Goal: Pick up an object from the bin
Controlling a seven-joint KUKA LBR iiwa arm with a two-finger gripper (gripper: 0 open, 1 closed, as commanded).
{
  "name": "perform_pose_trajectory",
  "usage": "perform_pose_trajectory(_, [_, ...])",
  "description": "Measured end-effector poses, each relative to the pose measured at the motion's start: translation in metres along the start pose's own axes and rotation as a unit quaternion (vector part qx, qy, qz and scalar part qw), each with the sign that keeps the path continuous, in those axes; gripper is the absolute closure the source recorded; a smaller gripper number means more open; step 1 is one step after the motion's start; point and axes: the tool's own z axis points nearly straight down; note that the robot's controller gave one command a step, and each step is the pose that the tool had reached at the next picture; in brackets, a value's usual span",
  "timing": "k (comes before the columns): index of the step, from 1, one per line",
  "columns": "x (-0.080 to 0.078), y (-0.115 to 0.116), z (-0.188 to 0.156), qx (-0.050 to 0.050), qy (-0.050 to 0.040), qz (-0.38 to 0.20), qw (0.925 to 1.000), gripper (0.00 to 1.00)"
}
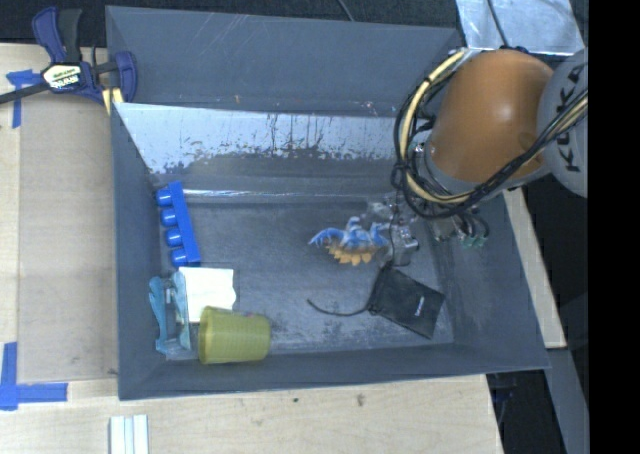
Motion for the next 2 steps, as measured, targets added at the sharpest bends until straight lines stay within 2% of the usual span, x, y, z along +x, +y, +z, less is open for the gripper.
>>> perform_pose_trajectory(2, [0.0,0.0,0.0,0.0,0.0,0.0,1.0,1.0])
